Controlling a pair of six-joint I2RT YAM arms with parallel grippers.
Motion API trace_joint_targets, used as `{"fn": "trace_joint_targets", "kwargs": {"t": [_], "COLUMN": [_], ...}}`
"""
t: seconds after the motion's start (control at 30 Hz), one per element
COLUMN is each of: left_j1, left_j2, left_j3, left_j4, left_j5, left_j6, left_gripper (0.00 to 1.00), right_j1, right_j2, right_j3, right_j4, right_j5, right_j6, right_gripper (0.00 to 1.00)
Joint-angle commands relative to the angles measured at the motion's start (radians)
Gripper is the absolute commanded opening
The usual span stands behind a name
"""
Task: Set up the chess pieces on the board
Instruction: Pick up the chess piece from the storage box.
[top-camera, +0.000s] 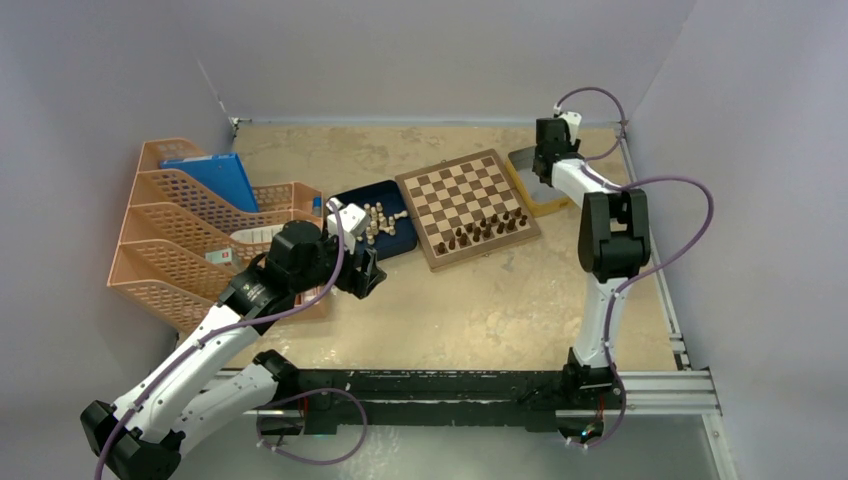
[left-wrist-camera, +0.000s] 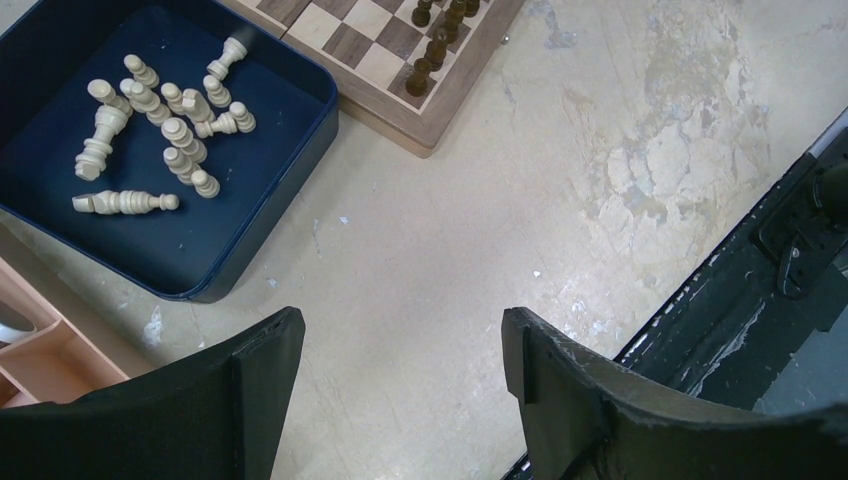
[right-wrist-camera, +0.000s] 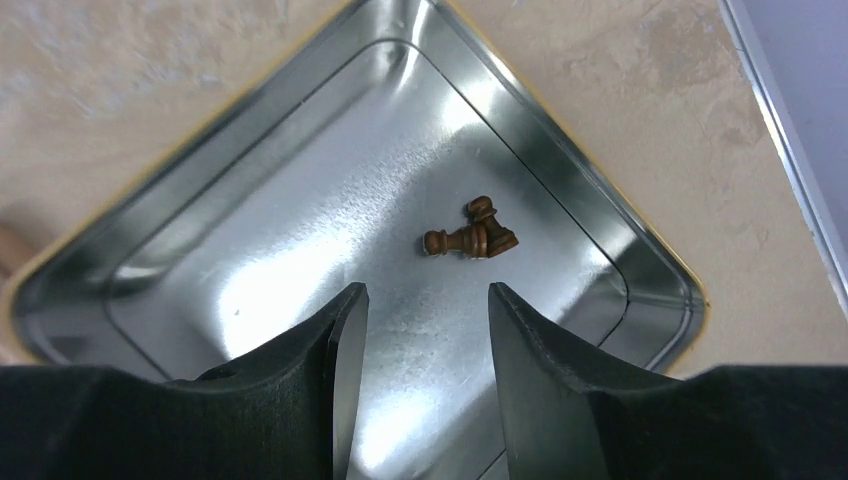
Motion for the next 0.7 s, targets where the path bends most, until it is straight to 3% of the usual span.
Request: {"fn": "trace_joint_targets", "kwargs": {"t": [0.0, 0.1, 0.23, 0.67], "left_j1": [0.0, 0.0, -0.001, 0.0], "left_j2": [0.001, 0.01, 0.028, 0.067], "left_j3": [-0.006, -0.006, -0.002, 0.004], "left_j4": [0.04, 0.04, 0.042, 0.04], "left_j5": [0.013, 0.014, 0.014, 0.003], "left_j6": [0.021, 0.021, 0.025, 0.03], "left_gripper": [0.72, 0.72, 0.72, 0.71], "right_j1": [-0.018, -0.037, -0.053, -0.099], "right_j2": [0.03, 0.048, 0.063, 0.129], "right_j3": [0.073, 0.086, 0.094, 0.149], "right_j4": [0.036, 0.037, 0.064, 0.008], "right_j5": [-0.014, -0.076, -0.136, -0.289], "right_j6": [-0.159, -0.181, -0.209, -0.213], "right_gripper": [0.51, 0.54, 0.64, 0.77]}}
